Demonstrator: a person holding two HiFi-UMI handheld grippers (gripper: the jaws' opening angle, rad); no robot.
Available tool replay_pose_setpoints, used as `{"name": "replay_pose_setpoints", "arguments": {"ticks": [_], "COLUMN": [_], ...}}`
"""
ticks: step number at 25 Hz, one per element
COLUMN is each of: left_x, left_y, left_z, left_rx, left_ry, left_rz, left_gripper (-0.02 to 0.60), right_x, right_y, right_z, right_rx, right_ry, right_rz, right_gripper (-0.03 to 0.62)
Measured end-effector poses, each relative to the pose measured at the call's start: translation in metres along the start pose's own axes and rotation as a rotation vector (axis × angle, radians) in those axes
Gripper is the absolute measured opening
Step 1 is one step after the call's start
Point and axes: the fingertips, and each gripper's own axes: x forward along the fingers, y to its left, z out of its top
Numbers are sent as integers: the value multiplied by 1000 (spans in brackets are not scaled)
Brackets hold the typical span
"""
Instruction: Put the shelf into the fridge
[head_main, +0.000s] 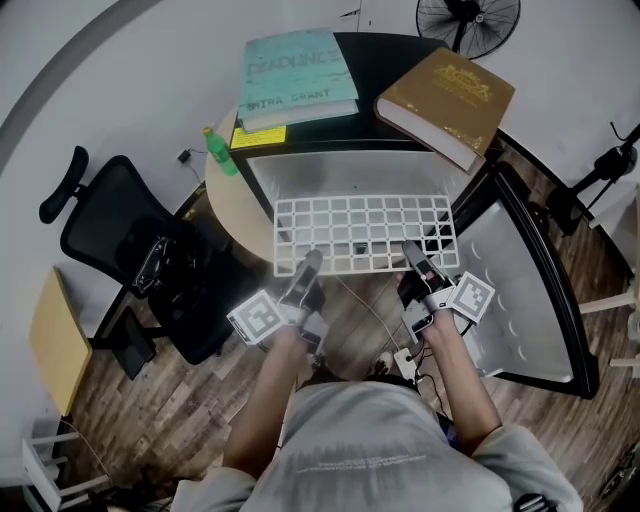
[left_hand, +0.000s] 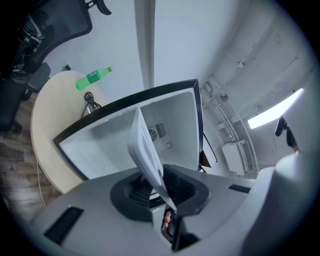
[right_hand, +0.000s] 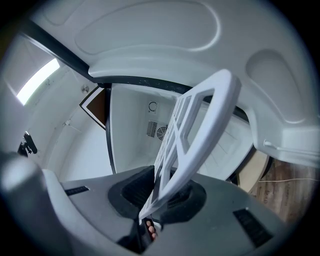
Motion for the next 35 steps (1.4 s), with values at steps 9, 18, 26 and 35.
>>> {"name": "replay_pose_setpoints", "arguments": {"ticks": [9, 18, 26, 35], "left_x": [2, -3, -3, 1], "left_y": [-3, 6, 5, 3], "left_z": [0, 1, 2, 5], "left_rx": [20, 57, 263, 360], "left_ry": [5, 15, 73, 115], "left_rz": [-23, 12, 84, 107], "left_gripper": [57, 57, 87, 98], "right_x": [-1, -2, -2, 0], "right_y": [-1, 0, -4, -7], "right_z": [0, 0, 0, -1], "right_rx": [-5, -2, 129, 158], "right_ry": [1, -8, -36, -38], "right_rz": [-10, -4, 38, 28], "right_gripper": [41, 41, 41, 40]}}
